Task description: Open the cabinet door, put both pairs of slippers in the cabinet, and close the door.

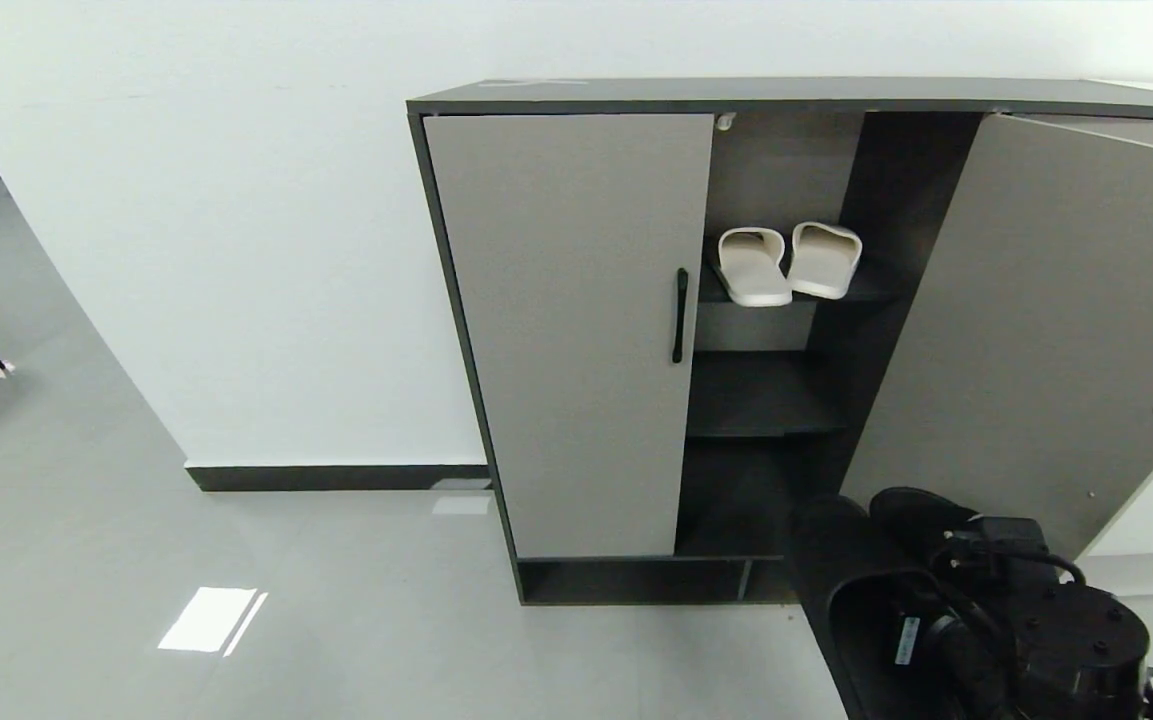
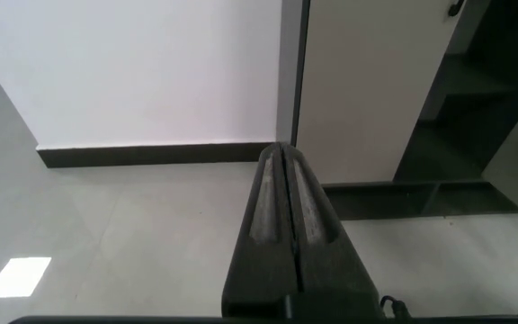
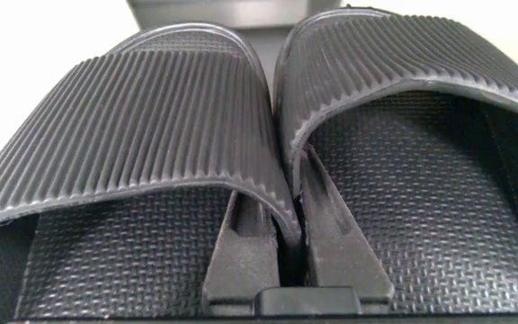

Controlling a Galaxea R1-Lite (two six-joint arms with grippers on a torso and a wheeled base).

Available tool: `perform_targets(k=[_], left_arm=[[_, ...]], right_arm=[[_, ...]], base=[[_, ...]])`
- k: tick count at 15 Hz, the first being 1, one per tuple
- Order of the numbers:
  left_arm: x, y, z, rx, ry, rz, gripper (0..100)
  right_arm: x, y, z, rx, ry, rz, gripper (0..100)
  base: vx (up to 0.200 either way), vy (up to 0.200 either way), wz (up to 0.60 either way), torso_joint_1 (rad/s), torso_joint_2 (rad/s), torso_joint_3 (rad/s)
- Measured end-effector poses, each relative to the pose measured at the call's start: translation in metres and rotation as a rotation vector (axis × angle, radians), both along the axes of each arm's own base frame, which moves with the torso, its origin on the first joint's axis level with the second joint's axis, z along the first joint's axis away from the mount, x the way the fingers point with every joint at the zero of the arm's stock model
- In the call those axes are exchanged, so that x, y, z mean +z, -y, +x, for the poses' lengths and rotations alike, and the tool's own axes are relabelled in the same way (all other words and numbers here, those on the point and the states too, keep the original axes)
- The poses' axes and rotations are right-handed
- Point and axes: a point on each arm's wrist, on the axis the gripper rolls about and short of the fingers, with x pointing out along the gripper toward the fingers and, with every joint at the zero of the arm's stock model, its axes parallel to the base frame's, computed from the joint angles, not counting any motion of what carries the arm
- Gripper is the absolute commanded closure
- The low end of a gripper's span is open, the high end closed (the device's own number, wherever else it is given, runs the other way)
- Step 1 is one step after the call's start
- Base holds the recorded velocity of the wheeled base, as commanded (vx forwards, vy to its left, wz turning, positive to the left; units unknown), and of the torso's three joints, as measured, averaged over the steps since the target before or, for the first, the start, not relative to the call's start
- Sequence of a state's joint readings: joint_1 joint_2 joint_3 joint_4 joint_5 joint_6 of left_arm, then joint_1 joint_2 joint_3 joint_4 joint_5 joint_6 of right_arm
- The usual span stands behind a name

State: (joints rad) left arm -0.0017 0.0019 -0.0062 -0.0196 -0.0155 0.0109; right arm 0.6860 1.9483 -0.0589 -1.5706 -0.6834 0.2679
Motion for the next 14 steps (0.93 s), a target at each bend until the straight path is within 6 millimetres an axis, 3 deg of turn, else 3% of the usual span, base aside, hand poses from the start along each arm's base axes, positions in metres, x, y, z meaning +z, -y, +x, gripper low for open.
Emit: perform_targets(k=[2,5,14], left_arm=[[0.0,0.0,0.0,0.001,0.0,0.0,100],[0.0,0.0,0.0,-0.001,0.001,0.0,100],[0.0,0.0,0.0,0.002,0.0,0.002,100]], right_arm=[[-0.003,0.0,0.003,-0.011,-0.009,-0.005,100],[-0.005,0.006,0.008,-0.041,-0.016,-0.011,100],[-0.009,0.015,0.039,-0.121,0.004,-0.03,100]], base=[[0.0,0.2,0.0,0.007,0.0,0.005],[0.0,0.0,0.0,0.0,0.0,0.0],[0.2,0.0,0.0,0.002,0.0,0.004]])
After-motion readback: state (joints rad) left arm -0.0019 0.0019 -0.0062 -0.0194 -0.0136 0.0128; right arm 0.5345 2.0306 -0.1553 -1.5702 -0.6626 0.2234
